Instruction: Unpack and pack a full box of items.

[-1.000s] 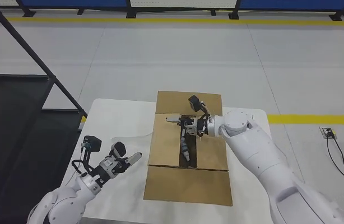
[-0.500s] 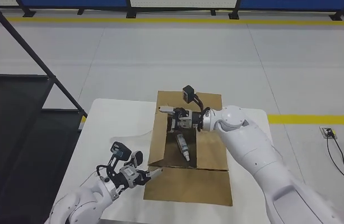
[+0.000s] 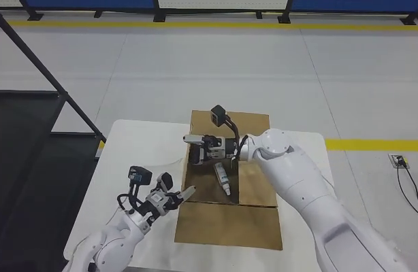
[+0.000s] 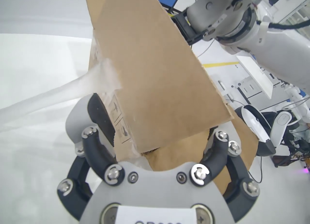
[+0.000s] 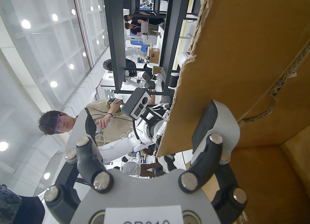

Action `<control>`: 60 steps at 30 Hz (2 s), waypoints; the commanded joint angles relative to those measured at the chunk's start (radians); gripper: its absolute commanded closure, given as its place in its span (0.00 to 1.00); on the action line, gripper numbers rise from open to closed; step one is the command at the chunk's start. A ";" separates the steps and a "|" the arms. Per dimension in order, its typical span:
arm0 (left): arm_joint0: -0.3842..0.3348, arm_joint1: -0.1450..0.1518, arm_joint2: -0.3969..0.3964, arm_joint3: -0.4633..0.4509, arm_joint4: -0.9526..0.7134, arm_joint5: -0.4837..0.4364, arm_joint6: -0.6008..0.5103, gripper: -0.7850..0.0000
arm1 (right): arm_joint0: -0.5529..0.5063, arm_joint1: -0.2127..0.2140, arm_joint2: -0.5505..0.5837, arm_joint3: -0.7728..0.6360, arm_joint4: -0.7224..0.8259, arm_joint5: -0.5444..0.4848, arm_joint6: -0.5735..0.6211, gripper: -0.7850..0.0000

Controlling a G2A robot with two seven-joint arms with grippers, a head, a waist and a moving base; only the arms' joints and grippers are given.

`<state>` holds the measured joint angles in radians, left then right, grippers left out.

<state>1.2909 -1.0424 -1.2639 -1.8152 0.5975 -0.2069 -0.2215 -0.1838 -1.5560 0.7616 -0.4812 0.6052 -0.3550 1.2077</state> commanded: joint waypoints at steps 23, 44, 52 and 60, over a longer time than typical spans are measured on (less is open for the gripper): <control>0.130 0.003 -0.208 0.059 -0.211 -0.016 -0.004 0.00 | -0.010 0.070 0.145 0.028 -0.016 -0.146 0.051 0.00; 0.077 -0.001 -0.201 0.217 -0.181 0.049 -0.137 0.00 | -0.098 0.154 0.281 -0.118 -0.039 -0.132 0.069 0.00; 0.056 -0.005 -0.192 0.259 -0.183 0.064 -0.166 0.00 | -0.124 0.169 0.304 -0.171 -0.055 -0.110 0.064 0.00; 0.054 -0.006 -0.212 0.259 -0.181 0.062 -0.152 0.00 | -0.144 0.180 0.321 -0.202 -0.063 -0.100 0.060 0.00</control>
<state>1.3414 -1.0485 -1.4690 -1.5493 0.4170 -0.1435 -0.3780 -0.3257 -1.3775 1.0808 -0.6804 0.5423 -0.4553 1.2677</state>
